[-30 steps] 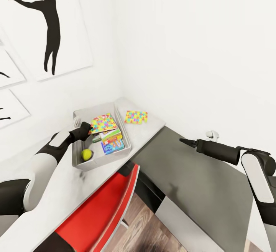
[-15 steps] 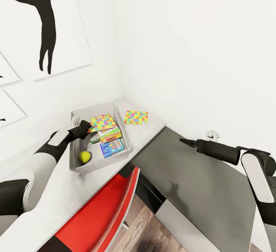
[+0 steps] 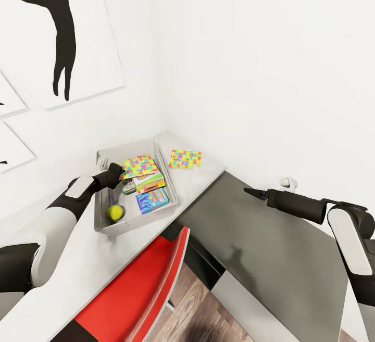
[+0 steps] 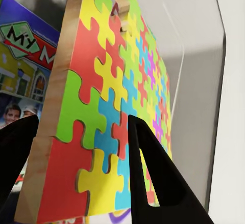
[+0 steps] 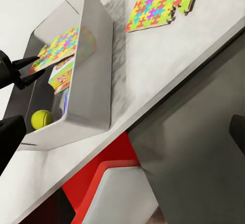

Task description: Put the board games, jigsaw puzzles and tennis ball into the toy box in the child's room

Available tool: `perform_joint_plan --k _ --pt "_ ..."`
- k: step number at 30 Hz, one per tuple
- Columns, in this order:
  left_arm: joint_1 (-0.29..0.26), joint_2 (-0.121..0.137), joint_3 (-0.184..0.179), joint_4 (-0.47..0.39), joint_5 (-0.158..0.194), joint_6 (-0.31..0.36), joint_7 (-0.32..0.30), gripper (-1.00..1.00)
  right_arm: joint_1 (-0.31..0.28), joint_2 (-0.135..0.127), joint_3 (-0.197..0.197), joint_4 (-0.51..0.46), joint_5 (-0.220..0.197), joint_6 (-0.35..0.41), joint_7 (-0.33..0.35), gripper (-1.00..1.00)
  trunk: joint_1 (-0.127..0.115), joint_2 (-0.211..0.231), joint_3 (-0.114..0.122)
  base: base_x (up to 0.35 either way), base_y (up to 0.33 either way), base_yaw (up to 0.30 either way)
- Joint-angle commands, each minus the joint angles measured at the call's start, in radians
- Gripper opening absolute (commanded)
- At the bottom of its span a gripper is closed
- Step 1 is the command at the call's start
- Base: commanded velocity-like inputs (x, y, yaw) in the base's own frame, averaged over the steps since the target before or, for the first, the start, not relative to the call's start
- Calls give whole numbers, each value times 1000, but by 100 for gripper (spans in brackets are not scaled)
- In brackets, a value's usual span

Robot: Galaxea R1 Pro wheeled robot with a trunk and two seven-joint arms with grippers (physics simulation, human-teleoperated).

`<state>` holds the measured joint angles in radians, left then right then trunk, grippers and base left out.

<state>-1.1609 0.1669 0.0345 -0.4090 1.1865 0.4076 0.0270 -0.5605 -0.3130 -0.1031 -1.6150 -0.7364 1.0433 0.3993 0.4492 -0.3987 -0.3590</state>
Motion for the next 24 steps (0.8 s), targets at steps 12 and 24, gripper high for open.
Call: perform_joint_plan --k 12,24 --pt "0 -1 2 35 -11 15 5 100 -1 1 -1 0 9 4 10 100 1 -1 -2 0 0 0" --pt "-2 -11 9 21 1 105 11 100 -1 2 3 0 9 4 10 100 1 -1 -2 0 0 0"
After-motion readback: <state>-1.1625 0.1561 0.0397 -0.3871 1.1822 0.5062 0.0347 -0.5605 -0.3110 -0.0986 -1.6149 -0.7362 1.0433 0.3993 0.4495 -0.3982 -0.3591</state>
